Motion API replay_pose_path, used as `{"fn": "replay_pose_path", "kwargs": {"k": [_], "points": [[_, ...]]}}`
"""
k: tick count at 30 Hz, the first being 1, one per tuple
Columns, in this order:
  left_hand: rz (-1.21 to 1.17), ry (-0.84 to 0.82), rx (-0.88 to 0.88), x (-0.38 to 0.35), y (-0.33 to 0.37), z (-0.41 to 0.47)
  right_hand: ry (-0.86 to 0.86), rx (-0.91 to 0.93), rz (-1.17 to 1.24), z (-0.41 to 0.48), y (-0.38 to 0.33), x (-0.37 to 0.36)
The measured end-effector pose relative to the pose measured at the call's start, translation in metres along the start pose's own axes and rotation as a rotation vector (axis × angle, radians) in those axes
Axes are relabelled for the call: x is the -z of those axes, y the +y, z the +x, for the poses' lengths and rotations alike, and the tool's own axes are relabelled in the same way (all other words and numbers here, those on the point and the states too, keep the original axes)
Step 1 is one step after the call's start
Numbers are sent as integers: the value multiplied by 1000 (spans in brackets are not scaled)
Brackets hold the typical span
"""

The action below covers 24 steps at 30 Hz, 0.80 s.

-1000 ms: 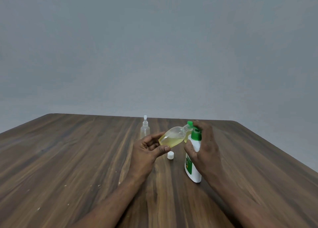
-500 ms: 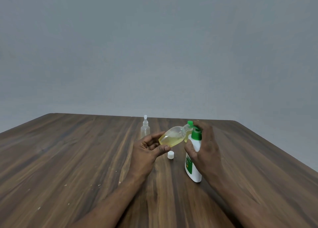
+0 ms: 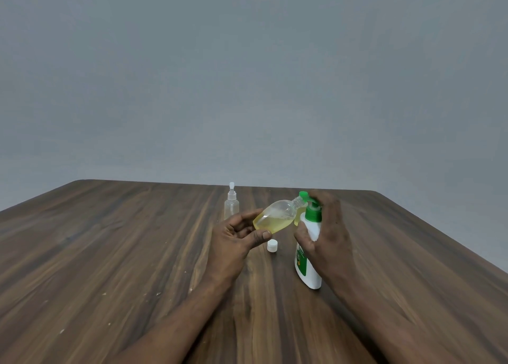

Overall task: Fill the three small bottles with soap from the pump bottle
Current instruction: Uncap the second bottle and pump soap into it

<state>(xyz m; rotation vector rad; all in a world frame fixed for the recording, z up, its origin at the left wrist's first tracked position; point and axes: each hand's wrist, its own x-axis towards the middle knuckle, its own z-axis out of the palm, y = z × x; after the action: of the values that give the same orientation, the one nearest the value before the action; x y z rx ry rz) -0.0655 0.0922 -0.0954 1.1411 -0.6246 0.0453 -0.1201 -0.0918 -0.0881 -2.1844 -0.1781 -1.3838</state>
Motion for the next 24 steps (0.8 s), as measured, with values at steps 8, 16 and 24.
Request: {"fn": "replay_pose_path", "kwargs": {"k": [8,16,24], "points": [[1,1,1,0,-1,1,-3,-3,3,0,2,0],[8,5,-1,0,-1,0,6,11,5,0,1,0],[10,4,8,-1,0,-1,4,-3,30,1,1,-1]]}}
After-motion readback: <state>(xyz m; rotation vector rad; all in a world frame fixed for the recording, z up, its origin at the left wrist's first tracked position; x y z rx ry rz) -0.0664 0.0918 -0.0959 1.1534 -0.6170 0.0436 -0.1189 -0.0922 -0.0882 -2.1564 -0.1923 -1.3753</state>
